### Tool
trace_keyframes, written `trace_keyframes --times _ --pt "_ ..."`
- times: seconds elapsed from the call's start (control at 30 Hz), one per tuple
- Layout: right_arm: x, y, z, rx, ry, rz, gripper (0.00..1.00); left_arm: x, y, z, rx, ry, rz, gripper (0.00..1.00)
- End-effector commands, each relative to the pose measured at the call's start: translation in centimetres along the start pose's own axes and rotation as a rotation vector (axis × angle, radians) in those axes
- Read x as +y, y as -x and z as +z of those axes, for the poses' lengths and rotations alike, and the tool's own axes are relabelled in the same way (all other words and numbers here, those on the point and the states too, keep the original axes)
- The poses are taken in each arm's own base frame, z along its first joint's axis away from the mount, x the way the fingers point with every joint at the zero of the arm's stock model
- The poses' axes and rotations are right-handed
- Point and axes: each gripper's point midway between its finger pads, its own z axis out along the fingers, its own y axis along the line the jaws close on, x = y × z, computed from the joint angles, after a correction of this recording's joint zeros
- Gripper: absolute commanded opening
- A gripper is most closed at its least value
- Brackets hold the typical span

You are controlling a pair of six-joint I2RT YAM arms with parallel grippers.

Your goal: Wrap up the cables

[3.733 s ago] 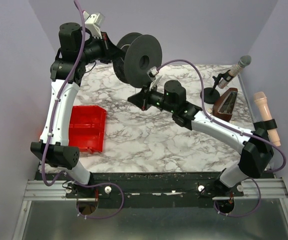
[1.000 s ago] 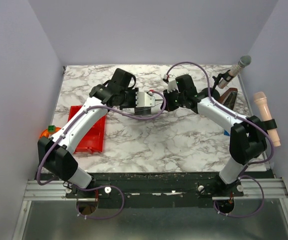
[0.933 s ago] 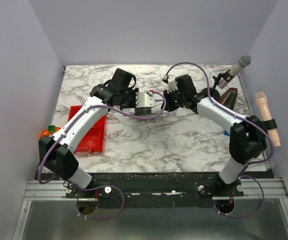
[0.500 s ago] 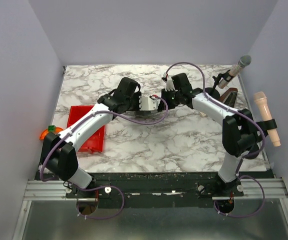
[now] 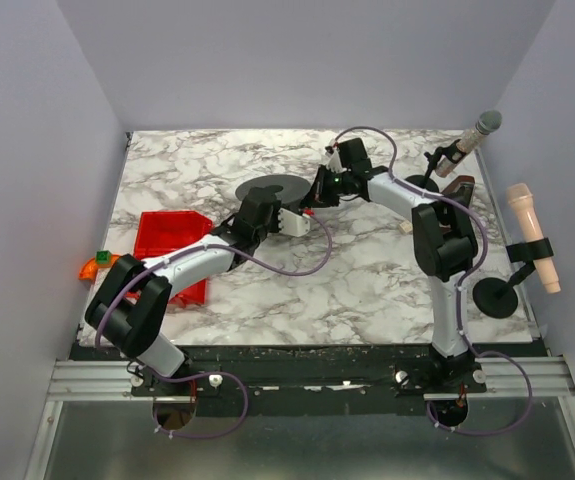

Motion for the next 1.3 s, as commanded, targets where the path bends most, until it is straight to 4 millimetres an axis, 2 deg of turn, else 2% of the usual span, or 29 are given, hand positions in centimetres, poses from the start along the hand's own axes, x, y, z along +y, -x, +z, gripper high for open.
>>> trace_keyframes --times 0.0,0.1,0.13,0.3,0.33,0.43,0.6,0.7,0.77,0.97,1.13,1.27 --pt "3.4 1.7 0.5 0.006 0.193 0.081 0.01 0.4 1.3 1.2 -0.028 0.089 0.047 0.0" --pt "3.6 0.8 1.1 0.037 0.272 0.174 0.01 -0.6 1.3 1.8 -0.02 0.099 0.047 0.0" --pt "4.2 1.1 1.1 0.027 0.306 0.174 0.01 -0.9 1.4 1.9 -0.017 0.106 0.06 0.0" --pt "5.2 0.1 -0.2 0.006 0.386 0.265 0.01 -3.2 0.6 2.9 0.006 0.079 0.083 0.0" --pt "5.8 0.1 -0.3 -0.007 0.426 0.292 0.01 -3.7 0.8 3.1 0.003 0.065 0.074 0.0" --pt "5.8 -0.4 0.3 -0.012 0.5 0.385 0.01 -4.7 1.8 3.5 -0.009 0.022 0.028 0.0" --pt "3.7 -1.3 1.7 -0.048 0.43 0.432 0.01 -5.9 3.1 4.0 -0.023 -0.049 -0.027 0.0" --pt "3.4 -0.8 1.9 -0.08 0.412 0.441 0.01 -8.0 3.2 4.2 -0.008 -0.144 -0.028 0.0" --pt "2.3 -0.7 2.6 -0.09 0.363 0.47 0.01 -9.3 3.3 4.4 0.001 -0.183 -0.033 0.0" --pt "-0.8 -1.0 4.8 -0.132 0.313 0.637 0.04 -10.6 4.3 5.4 0.055 -0.232 -0.184 0.0" --pt "-2.8 0.3 4.2 -0.264 0.269 0.733 0.1 -11.5 3.4 6.5 0.121 -0.187 -0.225 0.0" --pt "-3.5 1.5 3.7 -0.341 0.238 0.781 0.12 -12.4 4.8 6.9 0.096 -0.203 -0.267 0.0"
